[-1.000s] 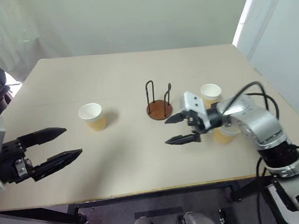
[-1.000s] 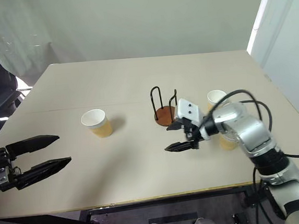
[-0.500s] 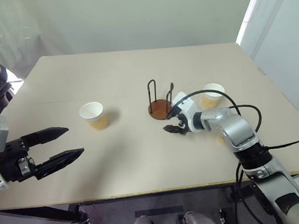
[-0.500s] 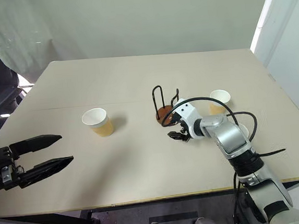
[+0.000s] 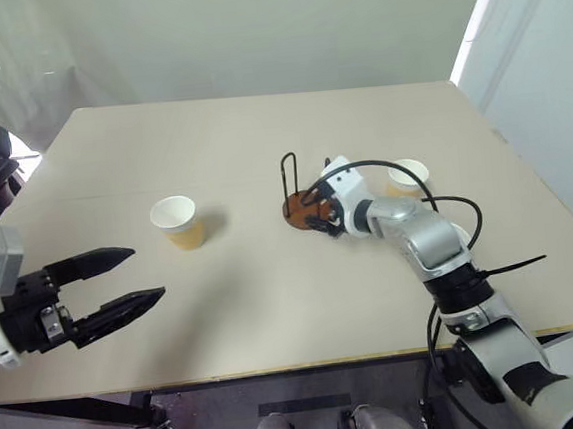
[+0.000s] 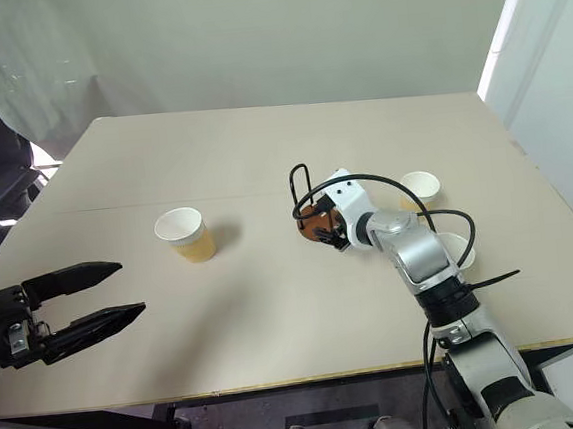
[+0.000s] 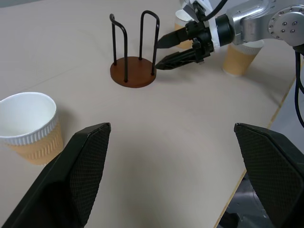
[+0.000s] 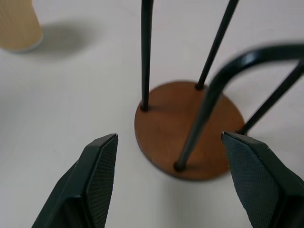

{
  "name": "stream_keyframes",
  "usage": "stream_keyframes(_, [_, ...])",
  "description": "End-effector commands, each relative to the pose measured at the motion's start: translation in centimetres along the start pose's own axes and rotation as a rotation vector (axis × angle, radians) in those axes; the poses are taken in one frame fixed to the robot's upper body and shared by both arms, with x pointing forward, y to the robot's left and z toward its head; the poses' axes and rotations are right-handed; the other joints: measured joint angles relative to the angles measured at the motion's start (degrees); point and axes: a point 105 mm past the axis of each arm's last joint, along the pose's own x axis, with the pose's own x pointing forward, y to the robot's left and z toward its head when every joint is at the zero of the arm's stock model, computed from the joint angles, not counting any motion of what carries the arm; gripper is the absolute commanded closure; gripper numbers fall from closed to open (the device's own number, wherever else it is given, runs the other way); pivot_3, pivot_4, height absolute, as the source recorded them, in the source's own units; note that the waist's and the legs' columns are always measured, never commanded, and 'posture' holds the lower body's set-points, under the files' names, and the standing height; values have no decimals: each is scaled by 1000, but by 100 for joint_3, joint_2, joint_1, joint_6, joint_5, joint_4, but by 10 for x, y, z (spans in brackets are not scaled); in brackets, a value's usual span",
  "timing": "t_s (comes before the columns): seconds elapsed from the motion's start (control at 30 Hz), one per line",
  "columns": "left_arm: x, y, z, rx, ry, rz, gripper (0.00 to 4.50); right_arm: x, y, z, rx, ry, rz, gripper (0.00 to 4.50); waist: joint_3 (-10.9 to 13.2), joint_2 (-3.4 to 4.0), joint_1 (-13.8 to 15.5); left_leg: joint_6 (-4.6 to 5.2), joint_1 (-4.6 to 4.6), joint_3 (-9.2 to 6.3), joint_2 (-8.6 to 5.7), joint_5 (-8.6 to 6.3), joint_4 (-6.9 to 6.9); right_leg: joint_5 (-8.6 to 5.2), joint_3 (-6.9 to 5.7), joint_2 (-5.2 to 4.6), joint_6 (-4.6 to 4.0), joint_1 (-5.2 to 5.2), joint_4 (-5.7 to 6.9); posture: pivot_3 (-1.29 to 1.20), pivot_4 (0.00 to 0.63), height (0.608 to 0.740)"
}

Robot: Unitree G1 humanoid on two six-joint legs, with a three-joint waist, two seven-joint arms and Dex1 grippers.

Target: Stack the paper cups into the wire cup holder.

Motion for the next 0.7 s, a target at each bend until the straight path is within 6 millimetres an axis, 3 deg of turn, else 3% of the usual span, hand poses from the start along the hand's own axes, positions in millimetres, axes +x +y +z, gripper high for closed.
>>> stream_keyframes(0.03, [-3,-3,9,43,-25,10,45,-3,-7,22,-21,-78,-36,920,0,0,10,0,-1,0,0,0,0,0,0,0,0,-1,0,0,150,740])
stream_keyframes(0.1, [-3,-3,9,44,-27,11,45,-3,-7,23,-24,-83,-36,920,0,0,12,-1,-3,0,0,-1,0,1,0,0,-1,-2,0,0,150,740])
stream_keyframes(0.2, [-3,-3,9,44,-28,12,0,-4,-8,23,-31,-88,-37,1526,0,0,11,-3,-3,0,0,-2,0,2,0,0,-3,-3,0,0,150,740])
stream_keyframes(0.47, [-3,-2,9,44,-29,13,0,-3,-4,25,-39,-101,-18,4338,0,0,10,-6,-3,0,0,-4,0,3,-1,0,-6,-5,1,0,150,740])
stream_keyframes(0.7, [-3,-1,8,42,-27,15,0,-3,3,27,-49,-118,29,4468,0,0,10,-7,-4,0,0,-4,1,4,-1,0,-7,-6,1,0,150,740])
